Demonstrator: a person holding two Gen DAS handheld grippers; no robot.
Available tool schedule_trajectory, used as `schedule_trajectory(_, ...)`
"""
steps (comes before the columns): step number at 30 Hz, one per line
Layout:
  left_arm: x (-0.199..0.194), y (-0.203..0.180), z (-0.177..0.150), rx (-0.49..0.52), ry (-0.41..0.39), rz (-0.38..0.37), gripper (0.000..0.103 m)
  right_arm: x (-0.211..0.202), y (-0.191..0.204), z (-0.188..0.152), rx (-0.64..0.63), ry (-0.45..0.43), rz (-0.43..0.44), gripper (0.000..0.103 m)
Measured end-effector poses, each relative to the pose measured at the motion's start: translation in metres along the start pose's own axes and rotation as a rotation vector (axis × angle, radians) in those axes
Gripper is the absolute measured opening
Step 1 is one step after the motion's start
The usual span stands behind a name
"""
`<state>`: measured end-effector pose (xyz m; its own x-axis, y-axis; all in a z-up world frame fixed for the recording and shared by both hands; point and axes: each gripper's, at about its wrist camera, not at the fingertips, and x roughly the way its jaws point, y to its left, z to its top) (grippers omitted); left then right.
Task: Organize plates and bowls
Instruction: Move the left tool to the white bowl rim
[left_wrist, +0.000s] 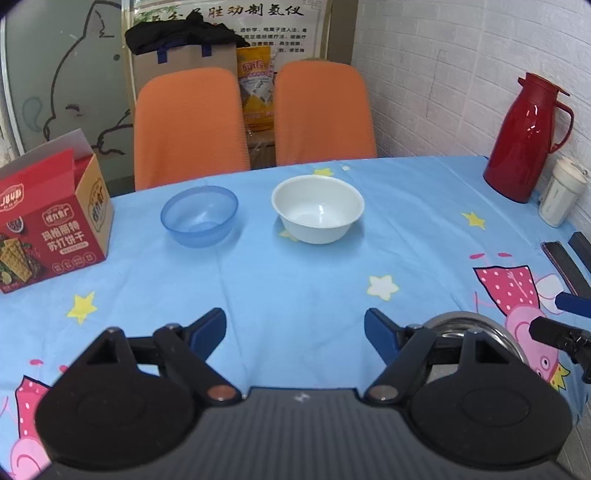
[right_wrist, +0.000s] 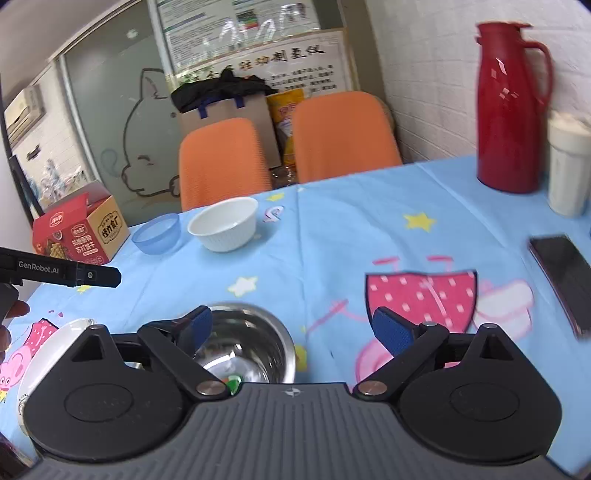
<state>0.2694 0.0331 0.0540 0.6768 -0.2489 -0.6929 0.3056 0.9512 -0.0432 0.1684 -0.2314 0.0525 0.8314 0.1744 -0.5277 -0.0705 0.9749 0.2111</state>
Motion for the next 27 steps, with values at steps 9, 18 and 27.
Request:
schedule_trajectory(9,0.05,0.021,0.085,-0.009,-0.032,-0.014,0.077,0.064,0.021,0.079,-0.194,0.053,0.093,0.103)
schedule_trajectory(18,0.167,0.007,0.133,0.031,0.12,-0.071,0.077,0.176,0.041,0.102,-0.317,0.221,0.152,0.103)
schedule_trajectory(27,0.224,0.006,0.135,0.042,0.194,-0.078,0.077,0.229,0.047,0.094,-0.382,0.312,0.15,0.103)
